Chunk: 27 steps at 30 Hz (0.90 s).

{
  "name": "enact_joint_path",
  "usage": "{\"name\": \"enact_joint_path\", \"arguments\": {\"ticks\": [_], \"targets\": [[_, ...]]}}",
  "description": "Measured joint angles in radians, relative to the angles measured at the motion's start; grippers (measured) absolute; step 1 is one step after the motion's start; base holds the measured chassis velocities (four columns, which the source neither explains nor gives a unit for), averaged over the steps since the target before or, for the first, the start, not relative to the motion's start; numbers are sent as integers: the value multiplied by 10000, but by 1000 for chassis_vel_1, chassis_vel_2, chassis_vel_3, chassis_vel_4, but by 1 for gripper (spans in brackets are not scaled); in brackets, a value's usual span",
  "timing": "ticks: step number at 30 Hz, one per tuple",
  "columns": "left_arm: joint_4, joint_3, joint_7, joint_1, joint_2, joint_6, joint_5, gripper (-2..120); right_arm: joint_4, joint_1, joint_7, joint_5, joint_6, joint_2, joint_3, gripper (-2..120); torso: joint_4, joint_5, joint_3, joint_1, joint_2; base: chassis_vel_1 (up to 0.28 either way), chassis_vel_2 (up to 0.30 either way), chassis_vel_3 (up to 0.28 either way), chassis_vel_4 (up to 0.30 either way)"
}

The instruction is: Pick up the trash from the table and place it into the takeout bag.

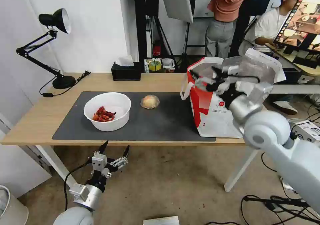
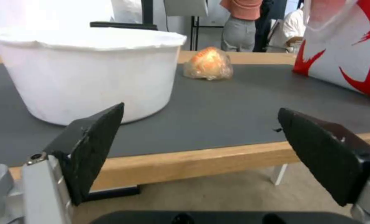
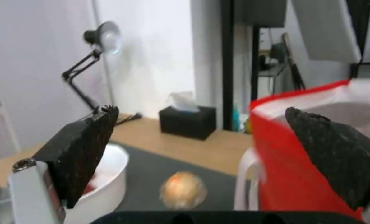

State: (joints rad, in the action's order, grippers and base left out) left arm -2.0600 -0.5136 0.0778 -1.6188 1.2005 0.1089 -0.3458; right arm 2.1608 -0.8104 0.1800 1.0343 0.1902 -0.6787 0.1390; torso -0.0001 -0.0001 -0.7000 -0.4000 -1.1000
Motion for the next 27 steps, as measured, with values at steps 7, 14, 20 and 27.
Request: {"name": "enact_joint_path", "arguments": {"ticks": [7, 14, 20, 27], "targets": [[-13, -92, -7, -8, -44, -10, -52, 100, 573, -1520, -421, -560, -45, 158, 535, 100, 0, 0, 1, 0, 0, 0, 0, 0, 0], [-8, -76, -6, -7, 43, -10, -47, 100, 672, -2675, -568, -1237, -473, -75, 661, 100, 2, 0, 0, 0, 0, 0, 0, 0, 0], [36, -157, -3, -66, 41, 16, -45, 100, 699, -3866, -491, -2071, -935, -407, 860, 100, 1, 1, 0, 1, 0, 0, 0, 0, 0], [58, -168, 22, -131, 113, 46, -30, 100, 592, -5233, -298, -3383, -1784, -1029, 976, 100, 1, 0, 0, 1, 0, 0, 0, 0, 0]]}}
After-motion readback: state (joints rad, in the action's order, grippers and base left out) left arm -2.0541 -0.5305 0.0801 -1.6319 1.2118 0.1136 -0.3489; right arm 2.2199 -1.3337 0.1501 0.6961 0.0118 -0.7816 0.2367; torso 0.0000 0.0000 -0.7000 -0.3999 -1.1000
